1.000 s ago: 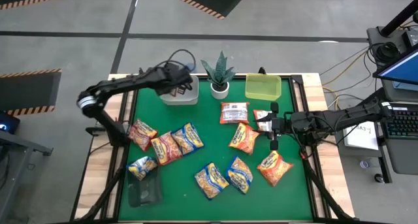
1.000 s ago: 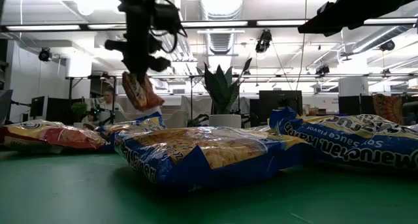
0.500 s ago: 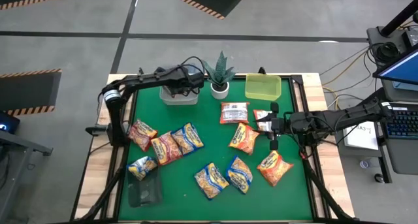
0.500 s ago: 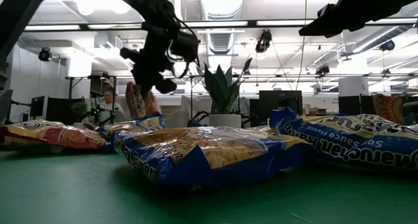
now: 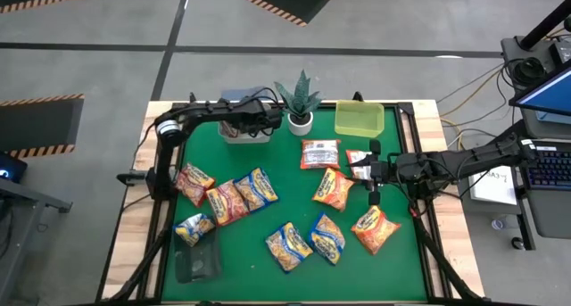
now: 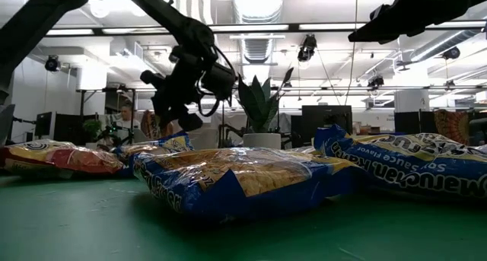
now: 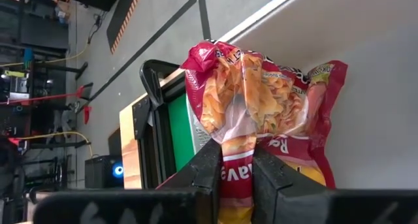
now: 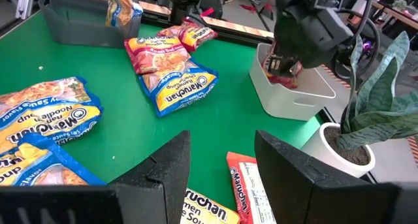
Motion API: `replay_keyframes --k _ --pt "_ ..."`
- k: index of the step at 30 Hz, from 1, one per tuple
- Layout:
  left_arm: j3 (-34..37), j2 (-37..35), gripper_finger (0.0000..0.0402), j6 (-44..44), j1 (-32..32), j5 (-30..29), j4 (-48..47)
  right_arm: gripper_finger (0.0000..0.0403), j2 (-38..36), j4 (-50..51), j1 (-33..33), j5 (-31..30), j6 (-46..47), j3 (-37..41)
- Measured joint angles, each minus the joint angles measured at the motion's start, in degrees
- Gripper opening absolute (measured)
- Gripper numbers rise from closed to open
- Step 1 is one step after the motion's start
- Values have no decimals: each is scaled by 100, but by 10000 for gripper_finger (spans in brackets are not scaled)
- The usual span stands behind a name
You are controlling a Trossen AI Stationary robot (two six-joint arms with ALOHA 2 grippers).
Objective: Sort Maruchan noodles
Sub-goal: Put the top left red noodle pack into the white bin, then put the center orange noodle pack into the yellow bin
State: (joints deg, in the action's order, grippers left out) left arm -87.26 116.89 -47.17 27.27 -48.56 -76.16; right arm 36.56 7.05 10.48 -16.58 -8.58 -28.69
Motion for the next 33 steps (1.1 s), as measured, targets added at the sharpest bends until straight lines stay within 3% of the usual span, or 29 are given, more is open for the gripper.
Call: replay_keyframes --k 7,22,27,33 --pt "0 31 59 -12 5 -1 -6 160 0 -2 0 0 0 0" --pt "2 -354 161 221 -112 -38 -475 160 0 7 0 0 23 0" --pt "0 -884 168 617 -547 -43 -399 160 0 2 0 -2 300 0" --pt "2 -1419 157 1222 -1627 -5 445 160 0 -124 0 -64 904 0"
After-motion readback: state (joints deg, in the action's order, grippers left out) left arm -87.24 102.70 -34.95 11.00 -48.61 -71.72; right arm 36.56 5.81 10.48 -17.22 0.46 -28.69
